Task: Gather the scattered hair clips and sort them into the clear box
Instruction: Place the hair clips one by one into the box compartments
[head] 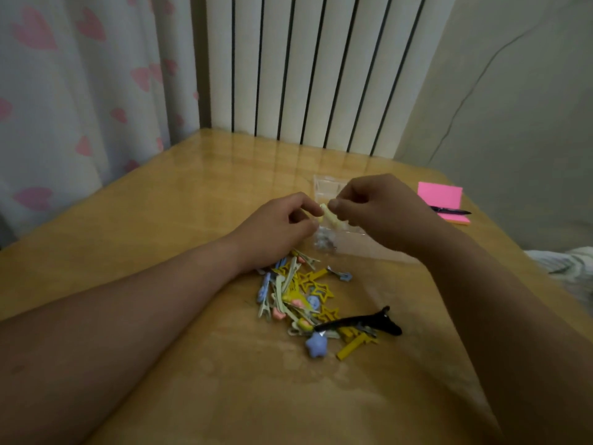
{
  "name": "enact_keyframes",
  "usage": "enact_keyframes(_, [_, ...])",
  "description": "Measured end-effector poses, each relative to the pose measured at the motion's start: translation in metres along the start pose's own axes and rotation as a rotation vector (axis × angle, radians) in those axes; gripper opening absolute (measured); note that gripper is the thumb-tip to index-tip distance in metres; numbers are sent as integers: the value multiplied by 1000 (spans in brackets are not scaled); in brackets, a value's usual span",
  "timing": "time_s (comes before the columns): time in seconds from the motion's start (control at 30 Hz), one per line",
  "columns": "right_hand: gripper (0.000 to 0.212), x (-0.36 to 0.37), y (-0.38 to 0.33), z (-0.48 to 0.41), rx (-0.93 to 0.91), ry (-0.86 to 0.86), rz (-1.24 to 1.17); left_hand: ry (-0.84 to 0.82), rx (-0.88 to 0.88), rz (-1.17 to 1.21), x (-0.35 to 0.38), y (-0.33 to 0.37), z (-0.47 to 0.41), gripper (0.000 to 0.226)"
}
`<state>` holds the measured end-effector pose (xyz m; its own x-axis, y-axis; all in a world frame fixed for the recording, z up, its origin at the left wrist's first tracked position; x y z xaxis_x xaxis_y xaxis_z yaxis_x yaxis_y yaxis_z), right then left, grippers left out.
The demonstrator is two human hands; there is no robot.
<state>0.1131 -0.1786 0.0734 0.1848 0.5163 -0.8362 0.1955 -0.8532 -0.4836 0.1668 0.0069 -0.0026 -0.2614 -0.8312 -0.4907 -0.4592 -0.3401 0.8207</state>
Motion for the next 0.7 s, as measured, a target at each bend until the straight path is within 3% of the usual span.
enact_keyframes(0.2, [10, 3, -3, 40, -140, -179, -92, 9, -3, 8, 0, 1, 1, 16])
enact_keyframes(0.33, [4, 14, -1, 49, -174, -264, 68, 2, 0, 10, 0, 3, 1, 17])
enact_keyframes(0.53, [26, 20, -5, 55, -115, -453, 230, -4, -2, 11, -1, 2, 1, 18])
enact_keyframes(0.7, [20, 21, -4, 53, -136, -444, 262, -7, 1, 14, -1, 1, 1, 18])
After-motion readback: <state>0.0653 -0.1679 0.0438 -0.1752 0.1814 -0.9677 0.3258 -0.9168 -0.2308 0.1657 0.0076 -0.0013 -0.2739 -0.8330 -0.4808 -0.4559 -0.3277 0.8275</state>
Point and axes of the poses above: each hand's wrist, its own z-axis away from the middle knuckle, its own x-axis out of the palm, y = z × x, the point moved 2 cm from there along -z, towards the middle knuckle, and after that the axes turned 1 degree about z, right-handed, at the moved point
